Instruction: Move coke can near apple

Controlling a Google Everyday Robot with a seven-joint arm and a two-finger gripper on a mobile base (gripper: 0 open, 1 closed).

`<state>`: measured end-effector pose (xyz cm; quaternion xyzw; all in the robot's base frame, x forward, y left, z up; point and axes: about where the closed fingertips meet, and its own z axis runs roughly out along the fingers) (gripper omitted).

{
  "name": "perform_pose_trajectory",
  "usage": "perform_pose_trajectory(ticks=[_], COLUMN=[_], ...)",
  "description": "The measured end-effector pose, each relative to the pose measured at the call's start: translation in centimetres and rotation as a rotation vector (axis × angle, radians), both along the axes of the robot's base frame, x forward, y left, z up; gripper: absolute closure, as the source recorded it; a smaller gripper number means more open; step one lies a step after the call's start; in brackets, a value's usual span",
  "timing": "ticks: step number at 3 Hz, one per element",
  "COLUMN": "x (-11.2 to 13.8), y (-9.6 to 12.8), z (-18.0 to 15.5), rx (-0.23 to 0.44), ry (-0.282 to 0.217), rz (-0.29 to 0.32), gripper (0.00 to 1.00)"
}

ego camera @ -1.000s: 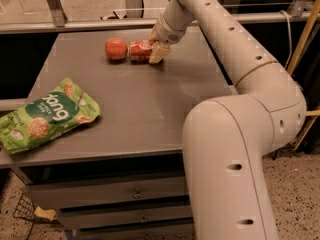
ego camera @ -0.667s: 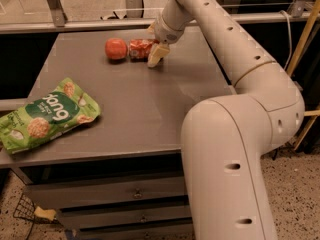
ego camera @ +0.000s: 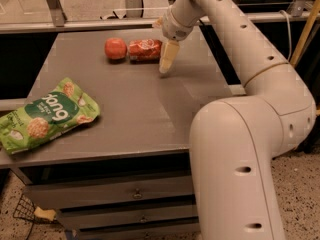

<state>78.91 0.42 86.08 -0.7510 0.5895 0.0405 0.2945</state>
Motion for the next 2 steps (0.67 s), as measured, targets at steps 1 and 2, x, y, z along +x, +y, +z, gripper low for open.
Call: perform_pose_trajectory(ticks=[1, 2], x=[-1.2, -2.7], y=[-2.6, -6.3], z=[1.9, 3.4], rx=[0.041, 0.08], ry=[-0.009, -0.02], rz=[-0.01, -0.052], gripper=[0.0, 0.0])
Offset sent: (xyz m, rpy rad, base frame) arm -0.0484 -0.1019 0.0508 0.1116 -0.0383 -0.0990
